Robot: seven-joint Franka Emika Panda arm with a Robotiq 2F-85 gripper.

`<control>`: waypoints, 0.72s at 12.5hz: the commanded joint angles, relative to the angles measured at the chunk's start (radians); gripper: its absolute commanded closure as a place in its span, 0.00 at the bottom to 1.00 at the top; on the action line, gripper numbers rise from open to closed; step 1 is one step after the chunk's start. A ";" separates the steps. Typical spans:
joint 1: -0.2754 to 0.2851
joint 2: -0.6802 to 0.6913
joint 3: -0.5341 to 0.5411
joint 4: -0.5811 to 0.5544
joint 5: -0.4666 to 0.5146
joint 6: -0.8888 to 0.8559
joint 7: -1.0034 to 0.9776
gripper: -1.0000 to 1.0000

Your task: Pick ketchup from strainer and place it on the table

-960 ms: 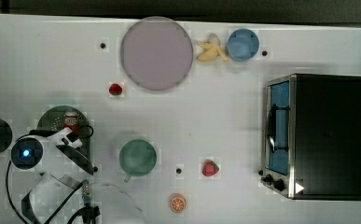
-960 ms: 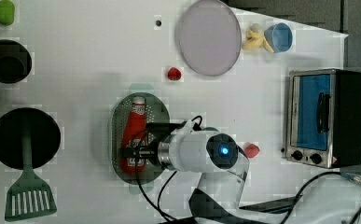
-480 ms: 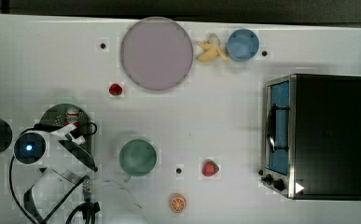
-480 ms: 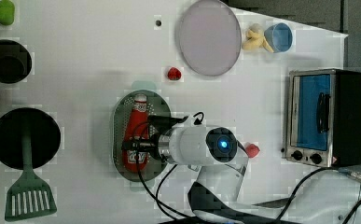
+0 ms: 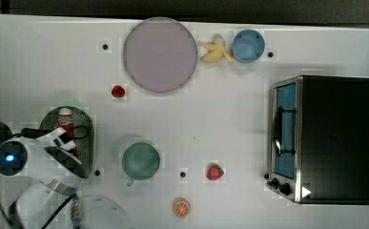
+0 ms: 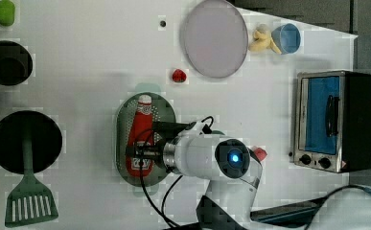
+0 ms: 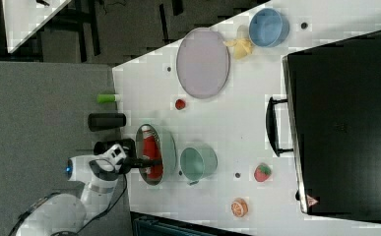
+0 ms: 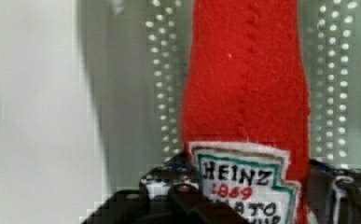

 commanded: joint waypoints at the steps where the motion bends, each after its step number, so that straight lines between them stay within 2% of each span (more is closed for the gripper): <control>1: -0.035 -0.163 0.094 0.056 0.099 -0.118 0.043 0.40; 4: -0.071 -0.254 0.126 0.149 0.300 -0.310 0.000 0.40; 5: -0.083 -0.267 0.122 0.194 0.339 -0.384 -0.043 0.40; 9: -0.149 -0.271 0.077 0.387 0.352 -0.589 -0.144 0.40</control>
